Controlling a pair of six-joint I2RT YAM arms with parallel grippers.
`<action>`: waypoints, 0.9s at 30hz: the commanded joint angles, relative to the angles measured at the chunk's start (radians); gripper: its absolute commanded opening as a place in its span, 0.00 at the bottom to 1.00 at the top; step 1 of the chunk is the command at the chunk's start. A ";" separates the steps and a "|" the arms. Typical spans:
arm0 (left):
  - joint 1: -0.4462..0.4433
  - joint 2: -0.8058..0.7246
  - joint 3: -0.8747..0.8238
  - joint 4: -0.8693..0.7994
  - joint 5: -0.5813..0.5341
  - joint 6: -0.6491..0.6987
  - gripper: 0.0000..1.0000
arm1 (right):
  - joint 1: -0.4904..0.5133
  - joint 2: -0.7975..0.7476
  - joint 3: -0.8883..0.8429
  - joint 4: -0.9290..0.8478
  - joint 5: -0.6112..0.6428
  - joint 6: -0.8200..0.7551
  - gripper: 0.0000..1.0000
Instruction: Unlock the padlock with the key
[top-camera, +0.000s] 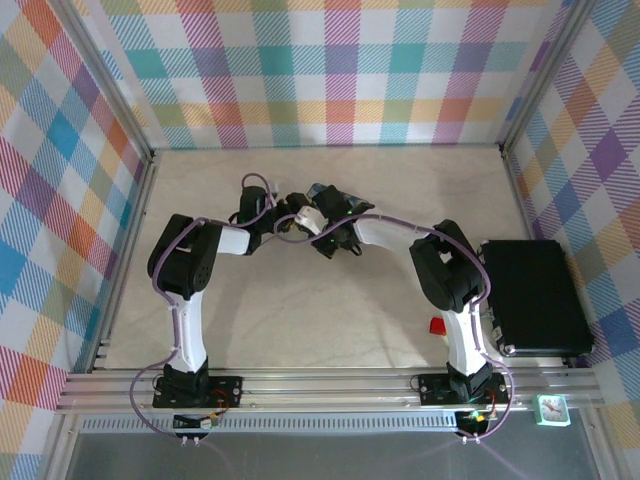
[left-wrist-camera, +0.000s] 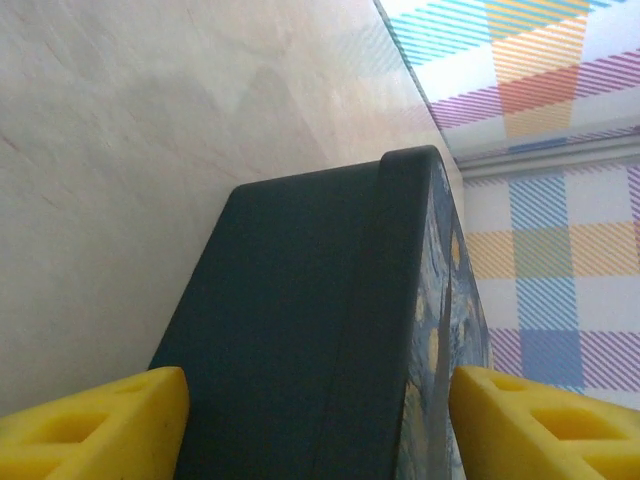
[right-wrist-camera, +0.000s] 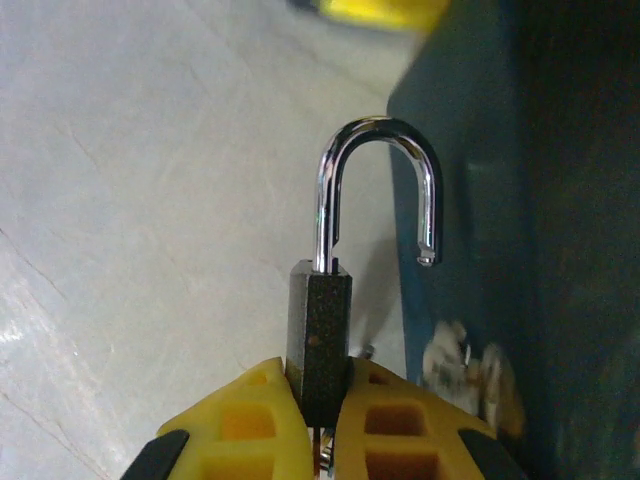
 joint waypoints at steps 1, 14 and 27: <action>-0.018 -0.002 -0.046 0.103 0.034 -0.059 0.68 | -0.008 0.027 0.047 -0.026 -0.039 0.029 0.00; 0.046 -0.103 -0.065 0.066 -0.027 -0.037 0.71 | -0.004 -0.127 -0.098 -0.053 -0.119 0.121 0.00; 0.062 -0.429 -0.153 -0.377 -0.168 0.230 0.90 | 0.134 -0.299 -0.331 -0.099 -0.136 0.396 0.02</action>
